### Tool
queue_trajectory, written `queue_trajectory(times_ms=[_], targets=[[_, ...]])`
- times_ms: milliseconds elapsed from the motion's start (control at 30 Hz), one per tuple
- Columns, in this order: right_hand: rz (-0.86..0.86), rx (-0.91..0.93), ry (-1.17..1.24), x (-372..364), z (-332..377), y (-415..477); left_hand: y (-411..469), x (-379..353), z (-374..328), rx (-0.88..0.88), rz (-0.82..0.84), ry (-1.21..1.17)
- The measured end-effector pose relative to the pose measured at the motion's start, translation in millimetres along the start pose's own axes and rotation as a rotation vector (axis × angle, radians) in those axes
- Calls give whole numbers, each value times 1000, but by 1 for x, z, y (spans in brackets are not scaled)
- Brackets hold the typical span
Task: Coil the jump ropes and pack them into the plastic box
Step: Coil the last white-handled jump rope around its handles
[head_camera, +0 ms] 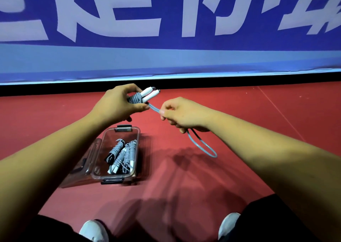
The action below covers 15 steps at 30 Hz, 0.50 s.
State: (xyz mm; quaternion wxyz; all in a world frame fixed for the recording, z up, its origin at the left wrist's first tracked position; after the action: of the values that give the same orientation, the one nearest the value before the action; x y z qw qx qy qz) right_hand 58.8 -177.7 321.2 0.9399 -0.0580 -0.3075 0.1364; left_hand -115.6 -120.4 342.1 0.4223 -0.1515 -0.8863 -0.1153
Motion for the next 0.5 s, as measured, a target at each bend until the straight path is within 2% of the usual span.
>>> queue_trajectory(times_ms=[100,200,367,500], targets=[[-42,189,-382,-8,25,-3,0,-5,2,-57,-89,370],[-151,302,-437,4,40,-6,-5,-14,-15,-130,-63,622],[-258,283,-403,28,25,-2,-15,-21,-33,-225,225,610],[-256,263,-265,40,17,-2,-18,-22,-36,-294,253,463]])
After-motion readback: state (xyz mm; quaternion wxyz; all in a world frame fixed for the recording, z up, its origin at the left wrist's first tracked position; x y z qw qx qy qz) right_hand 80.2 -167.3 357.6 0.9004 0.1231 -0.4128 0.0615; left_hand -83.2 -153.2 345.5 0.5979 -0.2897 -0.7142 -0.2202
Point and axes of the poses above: each hand's wrist, its own y-axis towards the middle knuckle, its own x-axis out of the back of the hand, z = x × y, the point moved 4 cm from there along y, towards the middle knuckle
